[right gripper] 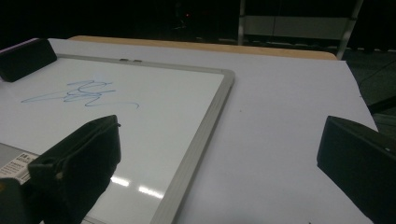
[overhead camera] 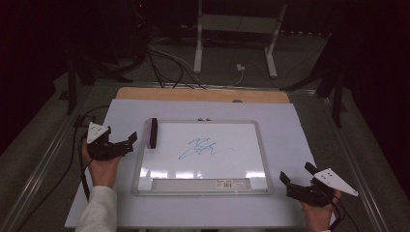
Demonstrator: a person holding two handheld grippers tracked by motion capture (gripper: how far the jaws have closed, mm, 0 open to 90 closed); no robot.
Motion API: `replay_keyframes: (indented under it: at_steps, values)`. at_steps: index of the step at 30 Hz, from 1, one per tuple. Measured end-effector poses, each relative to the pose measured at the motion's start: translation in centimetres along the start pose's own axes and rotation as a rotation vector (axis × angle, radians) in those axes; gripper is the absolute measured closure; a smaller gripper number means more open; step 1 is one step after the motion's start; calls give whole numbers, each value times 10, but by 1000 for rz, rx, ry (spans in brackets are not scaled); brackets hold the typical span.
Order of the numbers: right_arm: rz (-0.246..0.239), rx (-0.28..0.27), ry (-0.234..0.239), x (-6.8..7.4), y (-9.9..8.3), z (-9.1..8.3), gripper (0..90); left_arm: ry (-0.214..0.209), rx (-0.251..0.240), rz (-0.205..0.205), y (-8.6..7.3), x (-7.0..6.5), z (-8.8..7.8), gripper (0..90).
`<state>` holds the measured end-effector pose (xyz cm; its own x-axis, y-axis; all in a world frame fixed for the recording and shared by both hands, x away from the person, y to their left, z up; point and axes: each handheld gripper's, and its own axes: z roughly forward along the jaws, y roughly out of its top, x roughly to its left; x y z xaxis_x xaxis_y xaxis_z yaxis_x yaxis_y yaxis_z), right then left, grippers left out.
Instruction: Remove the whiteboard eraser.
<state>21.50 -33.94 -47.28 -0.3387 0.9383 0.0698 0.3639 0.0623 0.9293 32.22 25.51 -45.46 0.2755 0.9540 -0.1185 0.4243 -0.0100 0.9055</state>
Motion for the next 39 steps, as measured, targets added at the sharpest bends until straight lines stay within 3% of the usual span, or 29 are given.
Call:
replay_keyframes:
  at_steps: [29,39]
  values:
    - [-6,6,3,0,0,1,1,-10,83,26,0,-20,45,6]
    - [-7,7,4,0,-1,1,1,-24,119,-6,0,-22,57,49]
